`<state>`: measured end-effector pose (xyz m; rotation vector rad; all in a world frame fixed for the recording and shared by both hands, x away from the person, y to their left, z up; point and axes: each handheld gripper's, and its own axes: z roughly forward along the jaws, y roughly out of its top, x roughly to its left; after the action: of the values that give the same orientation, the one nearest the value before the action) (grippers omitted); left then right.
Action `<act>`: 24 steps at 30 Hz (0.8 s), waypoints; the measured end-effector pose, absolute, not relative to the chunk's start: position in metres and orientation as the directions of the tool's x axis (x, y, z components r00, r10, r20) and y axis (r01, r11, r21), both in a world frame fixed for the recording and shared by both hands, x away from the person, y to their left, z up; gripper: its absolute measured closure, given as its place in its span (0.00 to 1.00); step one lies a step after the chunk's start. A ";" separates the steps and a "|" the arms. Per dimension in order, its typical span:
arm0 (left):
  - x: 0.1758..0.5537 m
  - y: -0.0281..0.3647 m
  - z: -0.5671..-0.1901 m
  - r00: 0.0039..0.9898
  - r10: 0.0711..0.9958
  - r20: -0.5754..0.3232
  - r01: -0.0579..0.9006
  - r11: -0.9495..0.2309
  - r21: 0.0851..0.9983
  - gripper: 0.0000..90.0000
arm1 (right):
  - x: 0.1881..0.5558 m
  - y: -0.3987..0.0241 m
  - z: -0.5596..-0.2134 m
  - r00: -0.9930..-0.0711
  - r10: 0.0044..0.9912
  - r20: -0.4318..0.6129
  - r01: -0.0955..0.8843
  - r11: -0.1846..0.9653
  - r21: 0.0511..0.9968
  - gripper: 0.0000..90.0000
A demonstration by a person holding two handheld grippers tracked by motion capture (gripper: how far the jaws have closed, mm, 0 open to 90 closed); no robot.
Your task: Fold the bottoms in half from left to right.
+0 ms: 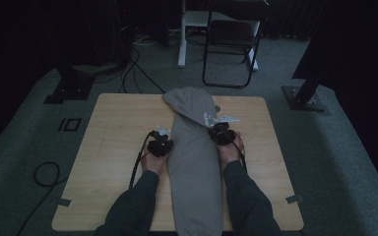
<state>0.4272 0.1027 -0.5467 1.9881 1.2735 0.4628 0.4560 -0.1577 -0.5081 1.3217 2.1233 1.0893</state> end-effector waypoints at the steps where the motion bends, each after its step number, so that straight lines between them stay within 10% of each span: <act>1: 0.426 0.104 -0.546 0.449 0.890 -0.083 0.628 -0.248 0.738 1.00 | 0.454 -0.165 -0.504 -0.459 0.886 0.072 0.554 0.222 0.802 1.00; 15: 0.437 0.078 -0.546 0.450 0.893 -0.028 0.611 -0.285 0.738 0.64 | 0.463 -0.187 -0.548 -0.387 0.920 0.062 0.662 0.230 0.713 0.82; 24: 0.440 0.078 -0.548 0.462 0.886 -0.036 0.634 -0.301 0.712 0.93 | 0.459 -0.183 -0.549 -0.411 0.911 0.039 0.649 0.262 0.715 0.85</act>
<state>0.4405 0.0782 -0.5479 2.0436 1.2609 0.4845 0.4586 -0.1833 -0.5485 1.4190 2.1573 0.9407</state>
